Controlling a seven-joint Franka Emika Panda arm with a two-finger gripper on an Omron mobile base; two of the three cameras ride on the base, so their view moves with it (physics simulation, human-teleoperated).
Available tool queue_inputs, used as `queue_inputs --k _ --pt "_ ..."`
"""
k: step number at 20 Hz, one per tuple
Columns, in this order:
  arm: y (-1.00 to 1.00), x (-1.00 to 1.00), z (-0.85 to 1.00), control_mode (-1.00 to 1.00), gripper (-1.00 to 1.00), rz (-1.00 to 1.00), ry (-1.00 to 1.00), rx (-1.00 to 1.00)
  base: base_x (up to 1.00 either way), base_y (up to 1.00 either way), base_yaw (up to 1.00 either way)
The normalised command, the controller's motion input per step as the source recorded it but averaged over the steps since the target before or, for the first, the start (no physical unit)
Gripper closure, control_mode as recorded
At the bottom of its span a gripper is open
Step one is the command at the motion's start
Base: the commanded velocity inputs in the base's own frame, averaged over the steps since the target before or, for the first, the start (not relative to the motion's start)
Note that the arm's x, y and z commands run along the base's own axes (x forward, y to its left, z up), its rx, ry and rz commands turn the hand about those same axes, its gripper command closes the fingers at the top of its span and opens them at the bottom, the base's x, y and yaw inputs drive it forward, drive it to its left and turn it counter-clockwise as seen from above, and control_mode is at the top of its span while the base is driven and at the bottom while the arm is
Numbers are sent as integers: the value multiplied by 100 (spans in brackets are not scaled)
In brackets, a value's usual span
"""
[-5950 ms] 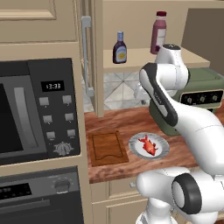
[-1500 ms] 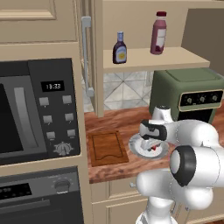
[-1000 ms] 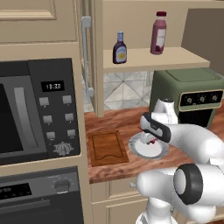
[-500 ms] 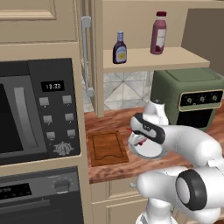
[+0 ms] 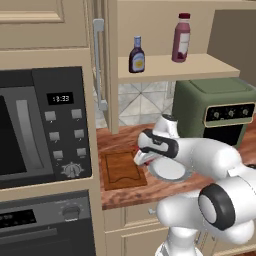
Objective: Pick the fish from the plate and place it on the cutting board. Then pick the condiment bottle from the cabinet and place it next to the cutting board.
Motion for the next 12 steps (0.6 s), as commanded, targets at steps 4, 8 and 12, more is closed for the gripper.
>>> queue_inputs --k 4,8,12 --pt "35 26 0 -100 100 3 0 6 0 0 0" --pt "36 22 0 -100 100 3 0 6 0 0 0" --pt "8 4 0 -100 100 1 0 1 0 0 0"
